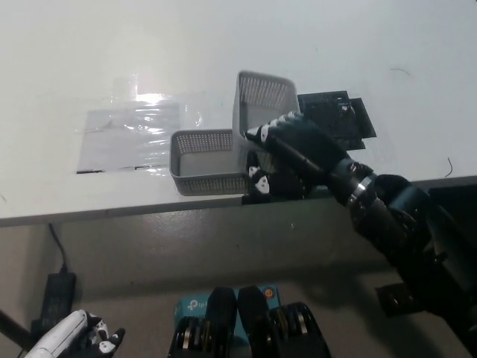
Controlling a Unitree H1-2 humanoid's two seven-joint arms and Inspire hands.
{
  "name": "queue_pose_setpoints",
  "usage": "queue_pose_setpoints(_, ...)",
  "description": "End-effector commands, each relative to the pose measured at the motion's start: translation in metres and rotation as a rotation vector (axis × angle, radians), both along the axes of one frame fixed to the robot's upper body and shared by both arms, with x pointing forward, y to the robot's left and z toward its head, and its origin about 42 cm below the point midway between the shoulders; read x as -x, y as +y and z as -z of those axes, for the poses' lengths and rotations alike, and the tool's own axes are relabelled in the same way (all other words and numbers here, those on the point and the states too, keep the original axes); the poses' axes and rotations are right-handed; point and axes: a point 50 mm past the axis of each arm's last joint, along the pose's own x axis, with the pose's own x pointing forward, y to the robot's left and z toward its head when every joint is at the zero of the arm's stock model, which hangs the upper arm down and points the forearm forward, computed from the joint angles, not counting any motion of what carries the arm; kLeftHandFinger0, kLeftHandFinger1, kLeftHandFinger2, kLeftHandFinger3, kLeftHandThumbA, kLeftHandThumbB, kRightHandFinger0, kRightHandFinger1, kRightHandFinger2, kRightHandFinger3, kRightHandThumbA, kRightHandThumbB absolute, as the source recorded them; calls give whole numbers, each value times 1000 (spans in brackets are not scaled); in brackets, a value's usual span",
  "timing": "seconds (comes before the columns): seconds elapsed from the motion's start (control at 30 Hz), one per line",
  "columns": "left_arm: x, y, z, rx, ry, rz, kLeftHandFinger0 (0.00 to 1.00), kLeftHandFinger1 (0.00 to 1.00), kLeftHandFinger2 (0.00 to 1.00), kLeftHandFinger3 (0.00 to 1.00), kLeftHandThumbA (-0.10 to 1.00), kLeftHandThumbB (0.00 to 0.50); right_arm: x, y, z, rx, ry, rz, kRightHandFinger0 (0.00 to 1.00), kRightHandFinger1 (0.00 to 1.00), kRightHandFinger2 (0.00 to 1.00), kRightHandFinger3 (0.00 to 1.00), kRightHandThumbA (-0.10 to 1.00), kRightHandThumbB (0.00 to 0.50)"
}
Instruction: The robot uses its right hand to pick up the grey box kept on the middle on the desk and place it on top of another box next to it in a right angle
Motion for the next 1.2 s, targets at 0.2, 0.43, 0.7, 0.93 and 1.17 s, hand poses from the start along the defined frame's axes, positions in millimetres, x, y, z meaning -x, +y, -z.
queue_pose_setpoints(0.2,-8,8,-18,-43,-39,27,7,8,91,245,623,206,-10,-15,0,131,-19,2,0,37,393,268,-100,273)
queue_pose_setpoints(0.43,-9,7,-18,-36,-44,30,18,4,88,225,609,205,-22,-15,11,163,-25,18,0,86,442,359,-100,279)
queue_pose_setpoints(0.7,-3,9,-16,-22,-35,31,6,0,97,254,566,183,-23,-11,25,161,-50,8,0,124,473,377,-100,85)
queue_pose_setpoints(0.93,-6,8,-17,-31,-34,35,0,0,76,232,574,185,-17,-4,36,228,-44,16,0,216,454,554,-100,2)
queue_pose_setpoints(1.17,-8,6,-18,-32,-37,38,2,1,92,226,593,198,-8,-3,43,242,-75,-6,93,267,417,890,-3,22)
